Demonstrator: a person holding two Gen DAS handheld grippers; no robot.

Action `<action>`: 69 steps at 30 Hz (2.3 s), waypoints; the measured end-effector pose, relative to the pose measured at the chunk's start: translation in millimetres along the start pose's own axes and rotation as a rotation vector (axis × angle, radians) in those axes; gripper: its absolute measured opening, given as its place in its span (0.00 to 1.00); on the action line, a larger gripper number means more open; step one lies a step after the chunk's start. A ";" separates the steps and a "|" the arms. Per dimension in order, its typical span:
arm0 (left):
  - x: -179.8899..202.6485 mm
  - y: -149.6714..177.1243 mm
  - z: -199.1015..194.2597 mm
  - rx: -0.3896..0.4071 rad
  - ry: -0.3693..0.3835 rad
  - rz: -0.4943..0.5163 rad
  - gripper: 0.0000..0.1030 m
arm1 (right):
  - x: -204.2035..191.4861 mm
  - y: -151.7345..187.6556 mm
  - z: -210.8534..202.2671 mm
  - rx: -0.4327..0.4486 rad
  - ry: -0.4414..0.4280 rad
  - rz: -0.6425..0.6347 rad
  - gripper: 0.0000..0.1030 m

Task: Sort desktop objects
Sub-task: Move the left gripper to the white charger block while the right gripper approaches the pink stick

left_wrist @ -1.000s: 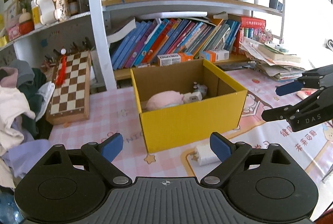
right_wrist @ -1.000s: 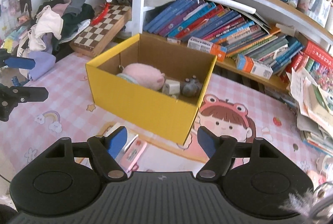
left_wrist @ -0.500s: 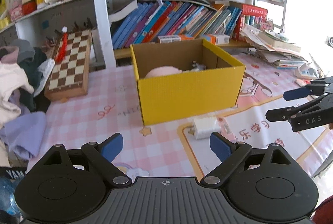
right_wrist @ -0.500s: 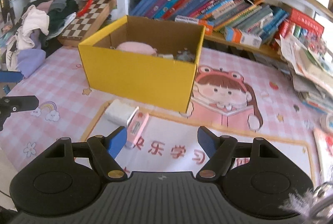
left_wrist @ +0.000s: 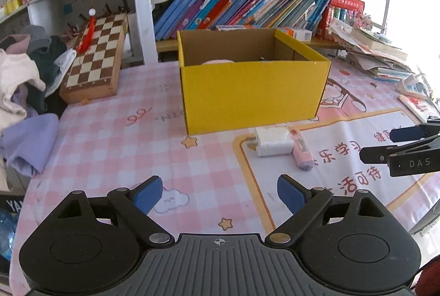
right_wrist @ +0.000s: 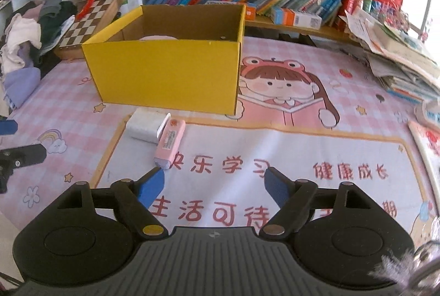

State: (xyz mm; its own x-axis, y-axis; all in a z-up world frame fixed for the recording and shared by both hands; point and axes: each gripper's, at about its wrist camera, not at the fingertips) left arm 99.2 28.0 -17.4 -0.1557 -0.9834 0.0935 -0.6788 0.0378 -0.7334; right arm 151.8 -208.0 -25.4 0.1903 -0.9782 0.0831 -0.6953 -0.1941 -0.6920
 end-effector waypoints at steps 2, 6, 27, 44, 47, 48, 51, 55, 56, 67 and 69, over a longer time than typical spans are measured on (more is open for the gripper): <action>2.5 2.1 3.3 -0.007 0.002 0.001 0.90 | -2.2 1.7 3.1 -0.015 0.002 -0.008 0.81; 6.7 3.2 10.3 -0.022 0.004 0.006 0.90 | -2.3 0.2 9.0 -0.030 0.007 -0.017 0.82; 49.7 -17.8 45.6 -0.026 0.042 0.126 0.90 | 7.3 -25.4 37.0 0.000 -0.040 -0.099 0.82; 63.9 -37.8 88.4 -0.054 -0.009 0.095 0.89 | 30.6 -47.1 64.2 0.025 -0.093 -0.147 0.82; 62.3 -41.2 96.2 -0.060 -0.016 0.064 0.89 | 32.8 -48.3 67.7 0.024 -0.105 -0.155 0.82; 61.8 -42.0 98.1 -0.061 -0.014 0.052 0.89 | 33.8 -48.7 68.9 0.022 -0.107 -0.156 0.82; 61.4 -42.5 104.4 -0.069 -0.014 0.032 0.85 | 37.7 -50.6 73.0 0.018 -0.110 -0.151 0.82; 56.5 -42.5 112.5 -0.087 -0.026 -0.002 0.77 | 42.8 -53.6 77.6 0.017 -0.111 -0.147 0.82; 54.8 -42.6 114.3 -0.091 -0.030 -0.013 0.77 | 43.7 -54.1 78.4 0.017 -0.111 -0.146 0.82; 49.0 -39.1 121.6 -0.114 -0.048 -0.051 0.67 | 41.8 -54.6 82.8 0.007 -0.139 -0.166 0.82; 48.5 -38.7 122.3 -0.117 -0.051 -0.053 0.67 | 40.9 -54.1 83.5 0.002 -0.144 -0.169 0.82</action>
State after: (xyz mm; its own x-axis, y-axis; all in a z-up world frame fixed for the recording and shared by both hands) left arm 205.7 -42.9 -66.8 -0.0823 -0.9922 0.0936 -0.7644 0.0026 -0.6448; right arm 255.1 -231.4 -44.4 0.4012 -0.9111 0.0942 -0.6442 -0.3538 -0.6782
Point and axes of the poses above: each gripper's, at about its wrist camera, not at the fingertips, and z roughly the way its jaws point, x to its right, y to its underside, and after that the axes turned 8 degrees about y, right-handed
